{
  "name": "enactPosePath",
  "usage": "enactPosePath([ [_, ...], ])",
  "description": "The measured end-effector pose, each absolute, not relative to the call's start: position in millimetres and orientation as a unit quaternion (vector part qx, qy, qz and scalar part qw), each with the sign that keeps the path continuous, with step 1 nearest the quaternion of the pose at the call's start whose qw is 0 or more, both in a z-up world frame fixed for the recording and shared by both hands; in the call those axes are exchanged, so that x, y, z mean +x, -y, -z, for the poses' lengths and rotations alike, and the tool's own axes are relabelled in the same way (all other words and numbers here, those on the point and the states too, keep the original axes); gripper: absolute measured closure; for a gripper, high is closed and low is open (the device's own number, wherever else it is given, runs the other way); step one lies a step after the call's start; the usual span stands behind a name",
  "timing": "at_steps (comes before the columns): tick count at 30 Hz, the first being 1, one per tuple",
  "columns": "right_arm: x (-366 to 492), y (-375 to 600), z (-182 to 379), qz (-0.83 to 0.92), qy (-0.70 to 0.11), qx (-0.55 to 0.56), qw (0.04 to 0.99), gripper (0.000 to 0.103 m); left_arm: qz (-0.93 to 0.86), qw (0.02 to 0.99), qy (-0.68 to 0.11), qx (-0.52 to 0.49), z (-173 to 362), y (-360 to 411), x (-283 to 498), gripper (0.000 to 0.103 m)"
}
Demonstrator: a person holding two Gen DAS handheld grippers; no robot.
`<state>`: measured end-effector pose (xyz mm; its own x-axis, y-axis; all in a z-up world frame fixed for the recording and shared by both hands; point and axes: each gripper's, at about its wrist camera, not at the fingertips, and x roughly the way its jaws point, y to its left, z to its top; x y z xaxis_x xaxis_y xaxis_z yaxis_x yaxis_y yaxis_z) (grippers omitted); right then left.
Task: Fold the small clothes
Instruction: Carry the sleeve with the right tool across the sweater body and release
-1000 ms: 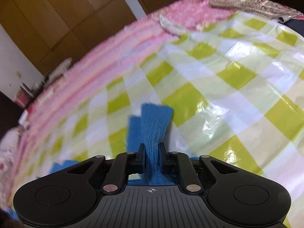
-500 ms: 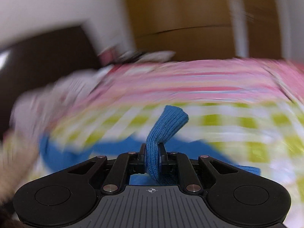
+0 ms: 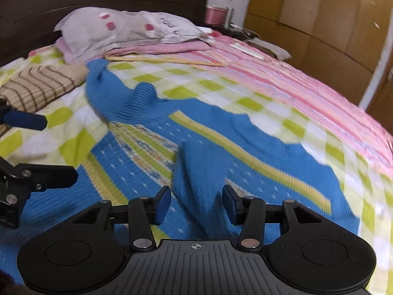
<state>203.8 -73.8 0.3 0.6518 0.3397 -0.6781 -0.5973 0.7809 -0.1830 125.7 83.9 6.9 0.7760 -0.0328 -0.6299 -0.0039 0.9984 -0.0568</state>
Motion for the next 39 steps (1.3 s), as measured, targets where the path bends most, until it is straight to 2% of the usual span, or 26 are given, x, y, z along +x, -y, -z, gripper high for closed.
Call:
enactPosePath([
  [10, 232, 84, -11, -0.233, -0.341, -0.135, 0.901, 0.057, -0.004, 0.946, -0.320, -0.044, -11, -102, 124, 0.000],
  [16, 257, 86, 2, -0.248, -0.398, -0.073, 0.880, 0.058, -0.001, 0.944, -0.327, -0.029, -6, -95, 127, 0.000],
  [17, 257, 84, 4, -0.254, -0.404, -0.069, 0.876, 0.062, -0.001, 0.945, -0.327, -0.027, -6, -95, 127, 0.000],
  [19, 255, 82, 6, -0.261, -0.411, -0.064, 0.871, 0.093, -0.003, 0.945, -0.325, -0.023, -5, -94, 128, 0.000],
  [23, 251, 99, -15, -0.231, -0.393, -0.023, 0.890, 0.094, -0.003, 0.944, -0.329, -0.022, -2, -95, 130, 0.000],
  [27, 249, 126, -55, -0.172, -0.325, 0.057, 0.928, 0.094, -0.004, 0.943, -0.331, -0.024, -2, -97, 131, 0.000],
  [30, 245, 121, -69, -0.147, -0.274, 0.061, 0.948, 0.093, -0.005, 0.945, -0.327, -0.026, -3, -98, 130, 0.000],
  [31, 245, 114, -68, -0.145, -0.267, 0.061, 0.951, 0.090, -0.005, 0.945, -0.325, -0.026, -4, -99, 130, 0.000],
  [33, 246, 98, -55, -0.163, -0.275, 0.062, 0.945, 0.085, -0.006, 0.947, -0.321, -0.025, -5, -99, 128, 0.000],
  [34, 248, 86, -44, -0.185, -0.305, 0.046, 0.933, 0.084, -0.008, 0.948, -0.318, -0.024, -6, -100, 127, 0.000],
  [36, 245, 73, -24, -0.209, -0.346, 0.022, 0.914, 0.084, -0.011, 0.950, -0.312, -0.021, -8, -100, 126, 0.000],
  [39, 231, 71, -11, -0.237, -0.365, 0.008, 0.900, 0.080, -0.005, 0.950, -0.312, -0.023, -9, -101, 125, 0.000],
])
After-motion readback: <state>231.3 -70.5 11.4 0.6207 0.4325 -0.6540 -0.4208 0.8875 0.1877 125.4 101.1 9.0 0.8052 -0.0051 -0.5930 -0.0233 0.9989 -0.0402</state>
